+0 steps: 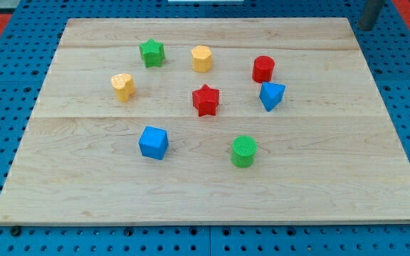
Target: Move the red circle diagonal to the blue triangle
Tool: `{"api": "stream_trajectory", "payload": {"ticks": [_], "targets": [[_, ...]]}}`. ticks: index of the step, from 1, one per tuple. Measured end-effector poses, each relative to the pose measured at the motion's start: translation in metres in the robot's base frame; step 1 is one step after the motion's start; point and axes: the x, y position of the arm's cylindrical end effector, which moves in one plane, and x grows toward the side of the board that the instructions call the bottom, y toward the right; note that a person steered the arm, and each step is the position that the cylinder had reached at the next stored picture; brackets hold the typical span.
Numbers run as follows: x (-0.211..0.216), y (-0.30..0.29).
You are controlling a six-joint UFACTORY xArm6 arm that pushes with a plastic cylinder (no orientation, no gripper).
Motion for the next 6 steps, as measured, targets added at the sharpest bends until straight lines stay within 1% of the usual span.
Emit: {"api": "stream_trajectory", "payload": {"ticks": [2,3,6], "targets": [[0.004,-0.01],[0.004,-0.044],[0.004,-0.045]]}}
